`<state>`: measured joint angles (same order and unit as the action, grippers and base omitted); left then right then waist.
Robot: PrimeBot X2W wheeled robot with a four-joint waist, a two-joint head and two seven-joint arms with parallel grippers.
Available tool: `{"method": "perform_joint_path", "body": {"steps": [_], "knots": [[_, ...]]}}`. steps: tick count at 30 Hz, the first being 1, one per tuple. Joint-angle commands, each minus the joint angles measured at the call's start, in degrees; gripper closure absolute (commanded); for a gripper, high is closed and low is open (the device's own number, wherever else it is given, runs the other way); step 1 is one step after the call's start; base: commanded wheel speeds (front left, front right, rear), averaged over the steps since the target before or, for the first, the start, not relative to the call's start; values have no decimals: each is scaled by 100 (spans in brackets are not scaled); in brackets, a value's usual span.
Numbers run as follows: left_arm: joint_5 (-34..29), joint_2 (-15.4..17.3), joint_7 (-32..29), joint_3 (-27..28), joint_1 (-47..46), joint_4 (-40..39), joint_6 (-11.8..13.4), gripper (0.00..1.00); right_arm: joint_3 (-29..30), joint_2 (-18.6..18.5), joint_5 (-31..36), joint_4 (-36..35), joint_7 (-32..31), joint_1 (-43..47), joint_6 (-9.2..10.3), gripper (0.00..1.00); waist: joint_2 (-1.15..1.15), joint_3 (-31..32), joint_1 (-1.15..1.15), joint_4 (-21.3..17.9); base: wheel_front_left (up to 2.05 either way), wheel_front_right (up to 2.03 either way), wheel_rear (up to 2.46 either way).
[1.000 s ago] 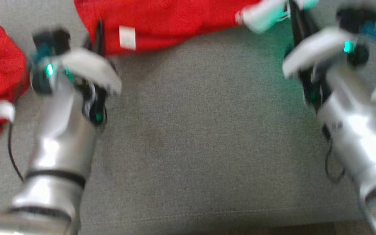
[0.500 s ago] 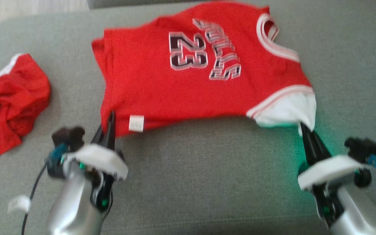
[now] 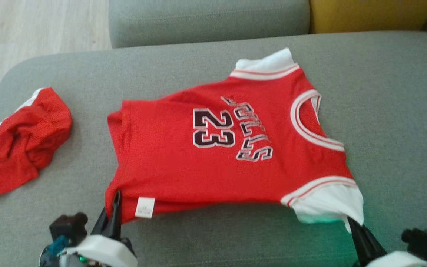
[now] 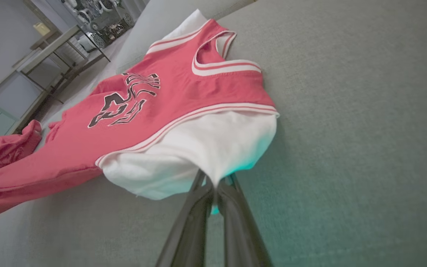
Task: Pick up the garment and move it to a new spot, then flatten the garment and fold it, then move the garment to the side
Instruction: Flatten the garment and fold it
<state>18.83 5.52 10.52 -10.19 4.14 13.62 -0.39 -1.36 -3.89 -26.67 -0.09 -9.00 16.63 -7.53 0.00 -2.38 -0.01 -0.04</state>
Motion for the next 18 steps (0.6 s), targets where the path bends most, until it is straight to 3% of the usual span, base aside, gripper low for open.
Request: {"method": "perform_joint_path", "body": {"steps": [1,9,18], "knots": [[34,124,-36,270,-75,-341,59,100,-27,-34,63,-376,-89,-31,4,100,0,44,1,12,0,0,0],[34,316,-395,372,441,-1174,281,100,229,96,176,-1176,-749,574,4,100,0,125,1,4,0,0,0],[109,394,-840,309,452,-1447,323,100,254,100,224,-1191,-1028,332,4,100,0,-5,1,-36,0,0,0]]}}
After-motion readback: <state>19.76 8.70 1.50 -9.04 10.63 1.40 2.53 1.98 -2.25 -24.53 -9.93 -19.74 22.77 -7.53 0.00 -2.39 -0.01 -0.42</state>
